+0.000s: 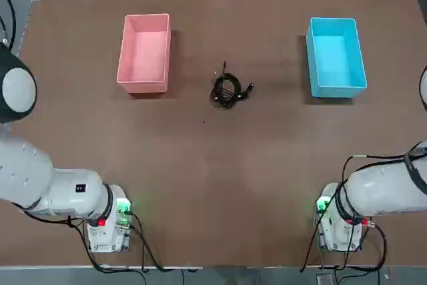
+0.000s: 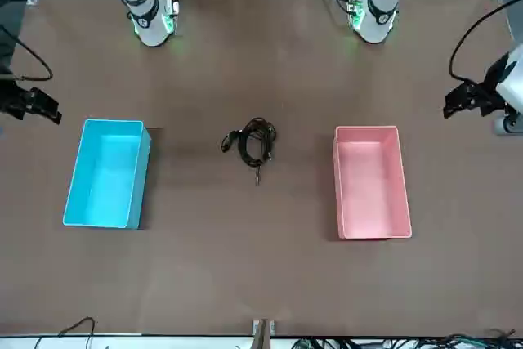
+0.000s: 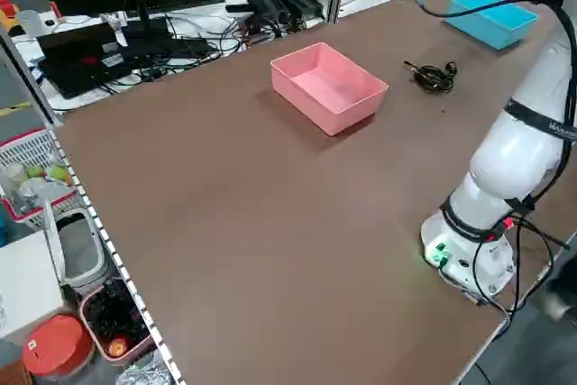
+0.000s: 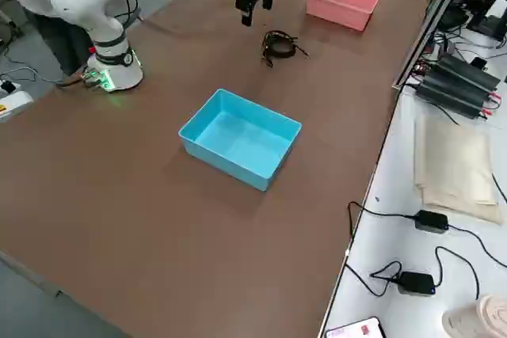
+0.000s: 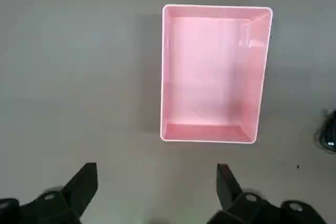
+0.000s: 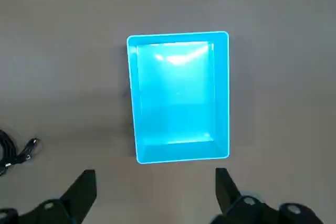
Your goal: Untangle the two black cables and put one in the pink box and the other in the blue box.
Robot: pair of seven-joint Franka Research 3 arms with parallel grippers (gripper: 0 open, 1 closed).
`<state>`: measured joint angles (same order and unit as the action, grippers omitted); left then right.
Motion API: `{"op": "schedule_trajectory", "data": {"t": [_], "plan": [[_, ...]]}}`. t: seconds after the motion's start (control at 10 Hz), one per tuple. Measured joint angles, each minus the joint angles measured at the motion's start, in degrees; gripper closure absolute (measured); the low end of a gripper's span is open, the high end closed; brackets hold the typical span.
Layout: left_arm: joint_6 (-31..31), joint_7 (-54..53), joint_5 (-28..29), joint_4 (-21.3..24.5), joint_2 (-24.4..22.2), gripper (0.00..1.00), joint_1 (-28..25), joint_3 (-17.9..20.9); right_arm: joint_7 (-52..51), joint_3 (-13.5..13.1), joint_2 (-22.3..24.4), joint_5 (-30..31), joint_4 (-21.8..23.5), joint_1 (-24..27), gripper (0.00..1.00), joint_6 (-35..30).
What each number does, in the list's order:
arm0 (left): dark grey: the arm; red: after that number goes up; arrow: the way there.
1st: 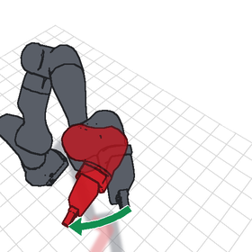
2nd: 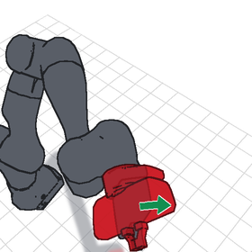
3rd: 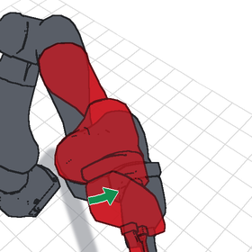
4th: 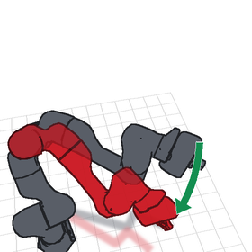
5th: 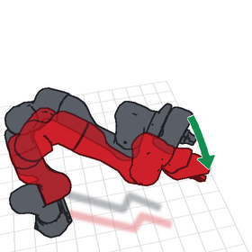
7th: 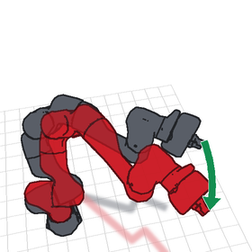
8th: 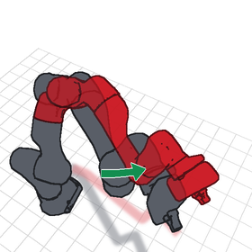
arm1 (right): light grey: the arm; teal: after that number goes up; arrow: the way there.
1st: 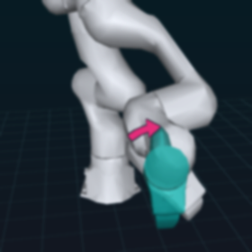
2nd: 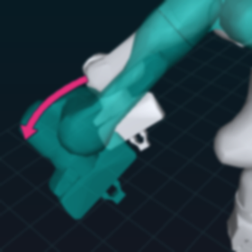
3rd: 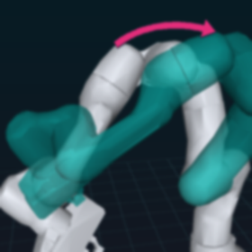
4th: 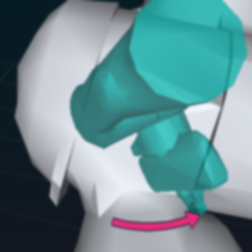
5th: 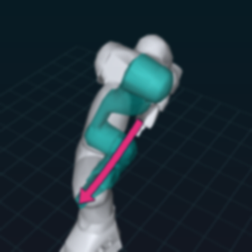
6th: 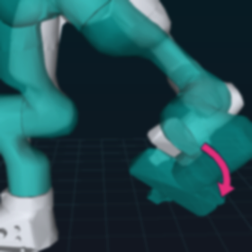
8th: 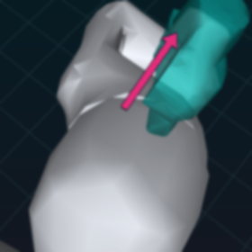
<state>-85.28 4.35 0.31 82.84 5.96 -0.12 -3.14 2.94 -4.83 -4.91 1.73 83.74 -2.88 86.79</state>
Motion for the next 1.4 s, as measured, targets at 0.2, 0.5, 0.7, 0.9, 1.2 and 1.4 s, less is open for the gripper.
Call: {"op": "schedule_trajectory", "data": {"t": [0.2, 0.5, 0.7, 0.9, 1.2, 1.4], "plan": [[0.0, 0.1, 0.0, 0.0, 0.0, 0.0, 0.2, -0.1, 0.0, 0.0, 0.0, 0.0, 0.0, 0.0, 0.0, 0.0], [0.0, 8.1, -0.6, 0.1, 0.1, 0.0, 3.9, -0.8, 0.0, 0.0, 0.0, 0.0, 0.0, 0.0, 0.0, 0.1], [0.0, 21.9, -0.7, 0.1, 1.2, 0.0, 9.3, -1.3, 1.1, 0.0, -0.1, -0.9, 0.6, 0.0, 0.0, 1.0], [-1.5, 41.6, -0.7, 0.3, 3.8, 0.0, 16.2, -1.5, 6.1, 0.2, -0.2, -2.8, 2.3, -0.3, 0.0, 3.6], [-8.4, 65.7, -0.7, 0.5, 9.2, 0.0, 24.0, -1.7, 15.2, 0.4, -0.2, -5.0, 5.4, -3.5, 0.0, 6.0], [-14.2, 83.8, -0.7, 0.6, 13.8, 0.0, 29.4, -1.8, 20.4, 0.4, -0.1, -7.4, 7.8, -4.2, 0.0, 8.6]]}}
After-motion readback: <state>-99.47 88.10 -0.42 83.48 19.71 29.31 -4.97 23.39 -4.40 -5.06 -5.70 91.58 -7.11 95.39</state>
